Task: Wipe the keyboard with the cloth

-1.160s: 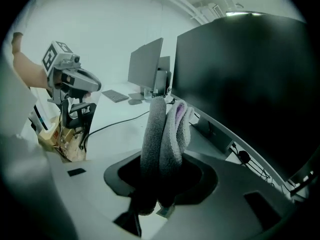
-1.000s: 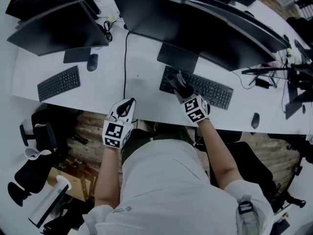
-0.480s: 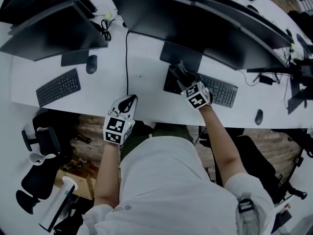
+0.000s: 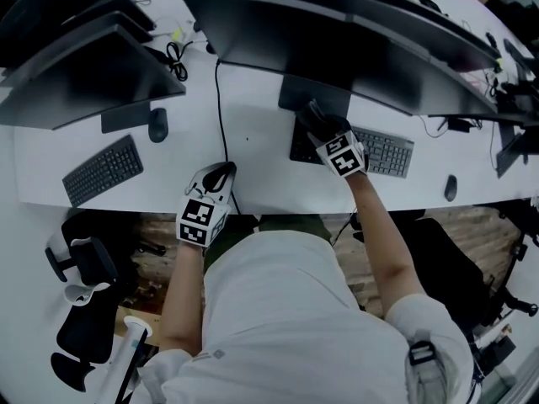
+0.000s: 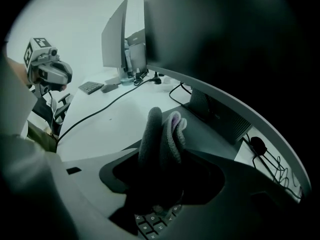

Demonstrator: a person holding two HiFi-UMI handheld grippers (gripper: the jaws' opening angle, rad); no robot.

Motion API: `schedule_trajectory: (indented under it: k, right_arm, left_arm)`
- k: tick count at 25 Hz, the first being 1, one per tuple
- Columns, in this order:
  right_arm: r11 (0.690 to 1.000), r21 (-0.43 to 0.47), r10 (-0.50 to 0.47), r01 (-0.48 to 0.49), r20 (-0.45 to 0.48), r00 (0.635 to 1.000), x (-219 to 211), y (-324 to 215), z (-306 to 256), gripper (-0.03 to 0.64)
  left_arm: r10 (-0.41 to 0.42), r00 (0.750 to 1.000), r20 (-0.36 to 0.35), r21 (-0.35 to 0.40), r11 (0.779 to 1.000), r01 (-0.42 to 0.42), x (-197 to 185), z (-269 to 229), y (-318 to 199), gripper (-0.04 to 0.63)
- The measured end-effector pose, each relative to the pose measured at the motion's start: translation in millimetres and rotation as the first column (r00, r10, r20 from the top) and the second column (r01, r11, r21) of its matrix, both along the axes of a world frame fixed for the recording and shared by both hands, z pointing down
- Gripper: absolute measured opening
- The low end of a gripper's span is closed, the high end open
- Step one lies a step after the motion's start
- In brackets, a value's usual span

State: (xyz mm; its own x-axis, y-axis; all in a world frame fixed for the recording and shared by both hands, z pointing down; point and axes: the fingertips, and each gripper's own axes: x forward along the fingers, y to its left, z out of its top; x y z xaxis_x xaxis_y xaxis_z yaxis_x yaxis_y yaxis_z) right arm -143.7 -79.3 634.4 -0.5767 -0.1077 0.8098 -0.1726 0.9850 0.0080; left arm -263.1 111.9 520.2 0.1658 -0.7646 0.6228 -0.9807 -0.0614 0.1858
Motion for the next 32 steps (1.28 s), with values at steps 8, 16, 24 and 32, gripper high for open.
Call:
schedule_trajectory:
  k: [8, 16, 24, 32]
  right_arm:
    - [0.999, 0.033, 0.041, -0.040, -0.036, 0.998, -10.5, 1.9, 7.8, 0.143]
    - [0.991, 0.012, 0.136, -0.135, -0.019, 0.991, -9.7, 16.8, 10.4, 0.138]
    - [0.979, -0.004, 0.203, -0.203, -0.004, 0.979, -9.4, 46.2, 12.2, 0.137]
    - [0.968, -0.019, 0.252, -0.252, 0.005, 0.968, -7.5, 80.0, 14.7, 0.135]
  left_arm:
    - [0.073, 0.997, -0.005, -0.012, 0.997, -0.073, -19.2, 6.4, -9.4, -0.002]
    - [0.153, 0.988, -0.008, -0.016, 0.988, -0.153, -26.9, 10.3, -11.2, -0.002]
    - [0.237, 0.971, -0.012, -0.011, 0.971, -0.237, -29.8, 15.3, -9.1, -0.002]
    - [0.325, 0.945, -0.030, -0.017, 0.945, -0.326, -22.3, 19.2, -10.6, -0.002]
